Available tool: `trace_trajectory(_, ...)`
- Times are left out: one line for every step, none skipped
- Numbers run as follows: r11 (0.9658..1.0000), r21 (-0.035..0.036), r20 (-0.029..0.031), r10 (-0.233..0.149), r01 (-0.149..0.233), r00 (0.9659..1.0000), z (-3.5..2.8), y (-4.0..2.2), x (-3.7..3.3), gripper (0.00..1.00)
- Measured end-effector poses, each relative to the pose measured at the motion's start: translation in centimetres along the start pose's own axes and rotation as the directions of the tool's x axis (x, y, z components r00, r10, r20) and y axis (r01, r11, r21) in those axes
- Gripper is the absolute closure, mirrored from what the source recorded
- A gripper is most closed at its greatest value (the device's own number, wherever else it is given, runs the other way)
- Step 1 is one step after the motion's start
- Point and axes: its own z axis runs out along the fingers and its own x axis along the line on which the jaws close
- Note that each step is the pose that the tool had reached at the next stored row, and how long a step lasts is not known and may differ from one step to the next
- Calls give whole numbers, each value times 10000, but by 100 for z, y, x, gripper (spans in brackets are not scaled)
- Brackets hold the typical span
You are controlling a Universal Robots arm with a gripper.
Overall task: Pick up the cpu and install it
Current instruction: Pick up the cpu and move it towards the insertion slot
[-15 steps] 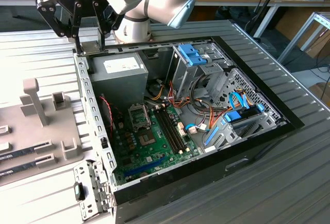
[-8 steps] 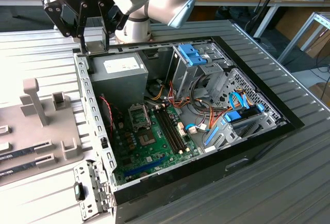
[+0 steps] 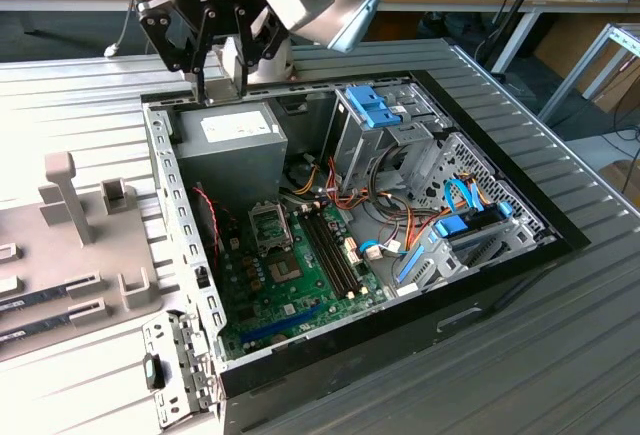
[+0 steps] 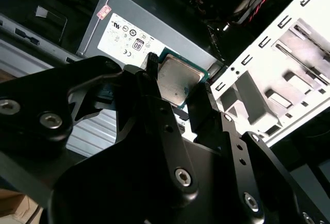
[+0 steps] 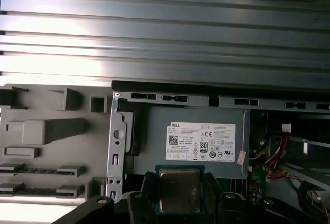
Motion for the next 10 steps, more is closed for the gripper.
trace_trajectory(10000,0,1,0,0,10000,2,-1,-13,53)
trace_trajectory(10000,0,1,0,0,10000,3,-1,-23,53)
trace_trajectory(10000,1,0,0,0,10000,4,-2,-34,53)
trace_trajectory(10000,1,0,0,0,10000,6,-3,-54,53)
trace_trajectory(10000,1,-1,0,0,10000,7,-4,-63,53)
trace_trajectory(10000,1,0,0,0,10000,9,-4,-75,53)
trace_trajectory(10000,1,0,0,0,10000,11,-5,-84,53)
trace_trajectory(10000,1,0,0,0,10000,12,-6,-96,53)
trace_trajectory(10000,1,0,0,0,10000,15,-7,-113,53)
trace_trajectory(10000,1,0,0,0,10000,16,-7,-125,53)
